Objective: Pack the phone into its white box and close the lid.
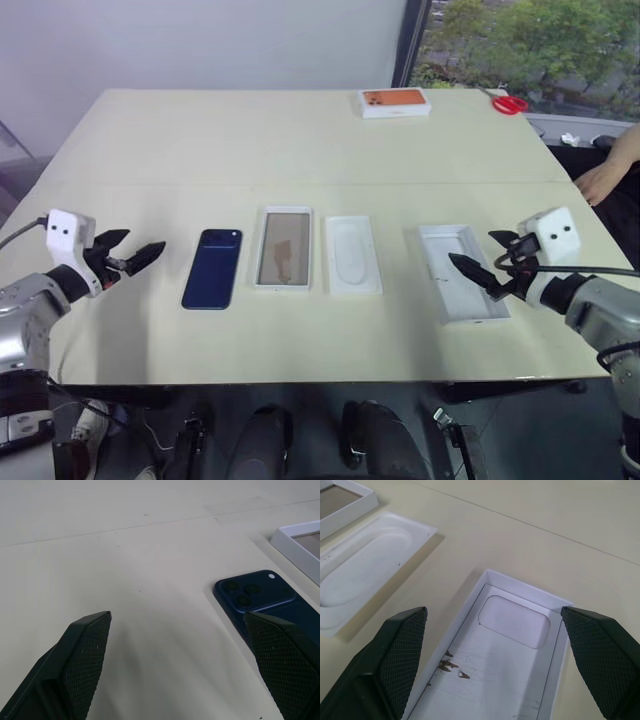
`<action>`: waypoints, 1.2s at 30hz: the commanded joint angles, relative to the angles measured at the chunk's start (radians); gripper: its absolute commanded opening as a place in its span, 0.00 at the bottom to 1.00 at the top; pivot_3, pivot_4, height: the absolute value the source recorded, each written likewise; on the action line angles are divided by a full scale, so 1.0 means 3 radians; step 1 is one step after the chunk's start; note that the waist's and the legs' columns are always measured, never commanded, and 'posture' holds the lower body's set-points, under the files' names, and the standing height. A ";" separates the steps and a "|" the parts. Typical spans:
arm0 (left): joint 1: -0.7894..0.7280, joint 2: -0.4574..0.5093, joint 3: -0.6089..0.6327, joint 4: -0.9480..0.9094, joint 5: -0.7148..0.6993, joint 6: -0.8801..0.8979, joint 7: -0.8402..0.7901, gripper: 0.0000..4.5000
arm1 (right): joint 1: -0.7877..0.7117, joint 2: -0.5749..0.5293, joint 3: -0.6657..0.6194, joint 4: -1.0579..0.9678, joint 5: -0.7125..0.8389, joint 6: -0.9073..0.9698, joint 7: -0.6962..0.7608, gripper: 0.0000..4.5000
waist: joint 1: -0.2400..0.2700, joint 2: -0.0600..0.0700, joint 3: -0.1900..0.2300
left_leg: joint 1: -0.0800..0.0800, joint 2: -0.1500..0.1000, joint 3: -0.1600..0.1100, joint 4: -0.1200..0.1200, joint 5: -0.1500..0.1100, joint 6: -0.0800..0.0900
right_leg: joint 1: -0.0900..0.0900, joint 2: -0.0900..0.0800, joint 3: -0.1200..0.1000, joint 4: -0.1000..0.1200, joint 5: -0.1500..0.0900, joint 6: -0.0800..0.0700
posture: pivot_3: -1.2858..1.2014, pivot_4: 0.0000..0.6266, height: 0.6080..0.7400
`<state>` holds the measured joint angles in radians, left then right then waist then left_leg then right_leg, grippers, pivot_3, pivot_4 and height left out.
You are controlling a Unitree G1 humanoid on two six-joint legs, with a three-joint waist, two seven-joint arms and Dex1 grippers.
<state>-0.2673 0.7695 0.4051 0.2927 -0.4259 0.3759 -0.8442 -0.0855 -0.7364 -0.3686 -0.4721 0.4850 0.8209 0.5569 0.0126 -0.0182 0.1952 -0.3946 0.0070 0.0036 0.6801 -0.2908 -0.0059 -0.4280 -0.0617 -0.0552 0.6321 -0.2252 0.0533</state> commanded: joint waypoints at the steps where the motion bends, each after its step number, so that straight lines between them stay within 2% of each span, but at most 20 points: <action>1: 0.0061 0.0040 0.0063 -0.0151 -0.0029 -0.0044 -0.0001 0.99 | -0.0062 -0.0066 -0.0035 -0.0016 -0.0004 -0.0092 0.0029 1.00 | 0.0000 0.0000 0.0000 | 0.0000 0.0000 0.0000 0.0000 0.0000 0.0000 | 0.0000 0.0000 0.0000 0.0000 0.0000 0.0000 | 0.52 0.24 1.00; 11: 0.0228 0.0014 0.0137 -0.0390 -0.0116 0.0067 0.0068 0.99 | -0.0198 -0.0094 0.0108 0.0018 0.0024 -0.0102 0.0104 1.00 | -0.0001 0.0000 0.0000 | 0.0000 0.0000 0.0000 0.0000 0.0000 0.0000 | 0.0000 -0.0001 0.0001 0.0000 0.0000 0.0000 | 0.52 0.24 1.00; 20: 0.0240 -0.0110 0.0063 -0.0756 -0.0299 0.0210 0.0132 0.99 | -0.0407 0.0098 0.0355 -0.0209 0.0208 0.0131 -0.0031 1.00 | 0.0000 0.0000 0.0000 | 0.0000 0.0000 0.0000 0.0000 0.0000 0.0000 | 0.0000 -0.0001 0.0001 0.0000 0.0000 0.0000 | 0.52 0.24 1.00; 24: 0.0119 -0.0209 -0.0065 -0.0845 -0.0342 0.0276 0.0132 0.99 | -0.0606 0.0335 0.0542 -0.0324 0.0346 0.0387 -0.0246 1.00 | -0.0001 0.0000 0.0000 | 0.0000 0.0001 -0.0001 0.0000 0.0000 0.0000 | 0.0000 -0.0001 0.0001 0.0001 0.0000 0.0000 | 0.52 0.24 1.00; 28: 0.0210 -0.0281 -0.0121 -0.1072 -0.0425 0.0367 0.0117 0.99 | -0.0733 0.0526 0.0637 -0.0339 0.0403 0.0639 -0.0460 1.00 | -0.0006 0.0000 0.0000 | 0.0001 0.0001 -0.0001 0.0000 0.0000 0.0000 | 0.0000 -0.0001 0.0001 0.0002 0.0000 -0.0001 | 0.52 0.24 1.00; 31: 0.0341 -0.0229 -0.0180 -0.1274 -0.0440 0.0363 -0.0036 0.99 | -0.0947 0.0745 0.0678 -0.0250 0.0515 0.1064 -0.0712 1.00 | -0.0013 0.0000 0.0000 | -0.0001 0.0000 0.0000 0.0000 0.0000 0.0000 | -0.0001 -0.0002 0.0001 0.0001 0.0000 0.0000 | 0.52 0.24 1.00; 36: 0.0502 -0.0108 -0.0361 -0.1567 -0.0476 0.0329 -0.0399 0.99 | -0.1258 0.1307 0.0400 -0.0015 0.0608 0.2035 -0.1173 1.00 | -0.0010 0.0001 0.0000 | 0.0001 0.0002 0.0000 0.0000 0.0000 0.0000 | -0.0001 -0.0001 0.0003 0.0002 -0.0003 -0.0012 | 0.52 0.24 1.00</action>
<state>-0.1162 0.7119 0.2992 -0.1302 -0.5542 0.4914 -0.9219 -0.4332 -0.3657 -0.1992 -0.4773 0.6517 1.3601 0.2429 0.0095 -0.0179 0.1952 -0.3943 0.0077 0.0035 0.6802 -0.2908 -0.0059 -0.4284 -0.0619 -0.0544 0.6328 -0.2263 0.0493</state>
